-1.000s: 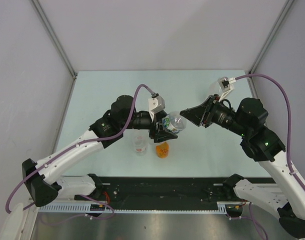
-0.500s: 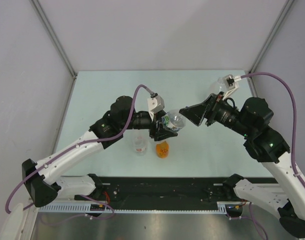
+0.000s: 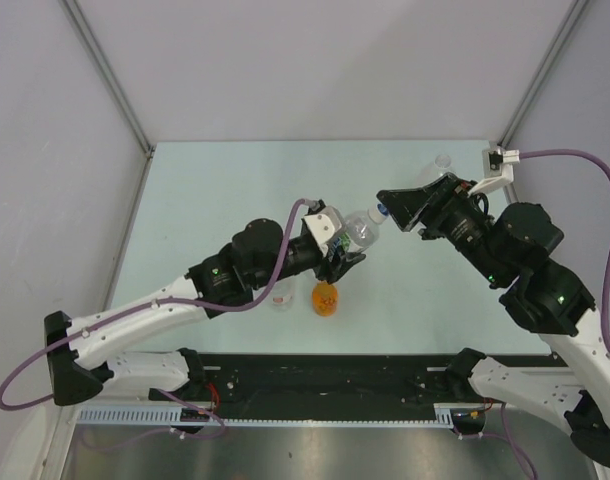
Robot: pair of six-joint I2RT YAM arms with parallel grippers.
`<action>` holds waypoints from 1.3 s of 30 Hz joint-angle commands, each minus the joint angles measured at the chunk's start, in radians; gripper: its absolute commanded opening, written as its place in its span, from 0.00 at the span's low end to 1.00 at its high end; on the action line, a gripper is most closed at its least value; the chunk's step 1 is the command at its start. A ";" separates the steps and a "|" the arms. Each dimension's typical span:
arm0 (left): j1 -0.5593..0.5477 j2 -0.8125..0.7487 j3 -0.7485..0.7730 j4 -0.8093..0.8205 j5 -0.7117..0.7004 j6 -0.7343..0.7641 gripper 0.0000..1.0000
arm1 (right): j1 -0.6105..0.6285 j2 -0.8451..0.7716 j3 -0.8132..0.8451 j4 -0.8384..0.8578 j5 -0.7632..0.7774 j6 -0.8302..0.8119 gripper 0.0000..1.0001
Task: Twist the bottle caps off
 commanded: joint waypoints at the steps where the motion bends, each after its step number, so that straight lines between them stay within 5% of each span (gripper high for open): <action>1: -0.068 -0.002 -0.008 0.117 -0.343 0.083 0.00 | 0.054 0.028 0.030 0.009 0.169 0.025 0.77; 10: -0.134 0.053 0.015 0.141 -0.558 0.096 0.00 | 0.149 0.060 0.017 0.029 0.252 0.017 0.70; 39: -0.171 0.030 -0.008 0.154 -0.564 0.098 0.00 | 0.161 0.114 -0.003 0.049 0.295 -0.018 0.54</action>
